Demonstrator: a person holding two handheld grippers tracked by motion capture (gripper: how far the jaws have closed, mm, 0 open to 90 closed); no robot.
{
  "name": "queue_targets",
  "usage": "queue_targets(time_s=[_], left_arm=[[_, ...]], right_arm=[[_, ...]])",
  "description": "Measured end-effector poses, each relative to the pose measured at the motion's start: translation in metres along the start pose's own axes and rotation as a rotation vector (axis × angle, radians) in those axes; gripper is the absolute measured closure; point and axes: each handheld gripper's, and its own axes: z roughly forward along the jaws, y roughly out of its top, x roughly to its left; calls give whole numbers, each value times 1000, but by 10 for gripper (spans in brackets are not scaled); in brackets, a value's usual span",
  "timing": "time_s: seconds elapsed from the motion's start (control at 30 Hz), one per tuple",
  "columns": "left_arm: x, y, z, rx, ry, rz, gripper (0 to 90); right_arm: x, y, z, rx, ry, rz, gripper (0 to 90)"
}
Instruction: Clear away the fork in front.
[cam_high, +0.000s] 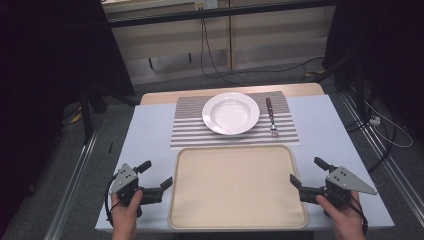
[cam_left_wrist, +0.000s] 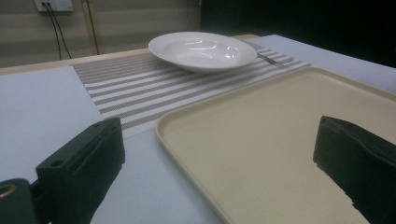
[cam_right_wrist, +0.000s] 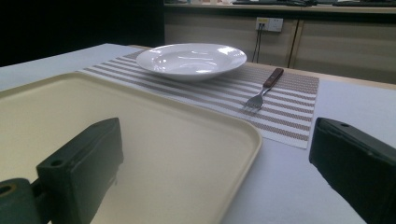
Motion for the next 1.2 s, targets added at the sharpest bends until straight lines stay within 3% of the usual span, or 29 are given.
queue_targets(time_s=[0.23,0.5,0.87,1.2], left_arm=[[-1,-2,-4,12,-2,5,24],[-3,-2,-5,13,-7,20,24],[-3,-2,-5,15,-12,21,24],[-3,-2,-5,14,-13,19,24]], right_arm=[[1,1,3,7,16,-12,39],[0,5,3,6,-3,-13,29],[-14,17,20,11,-50,-6,21],[-19,24,37,23,-64,-17,21]])
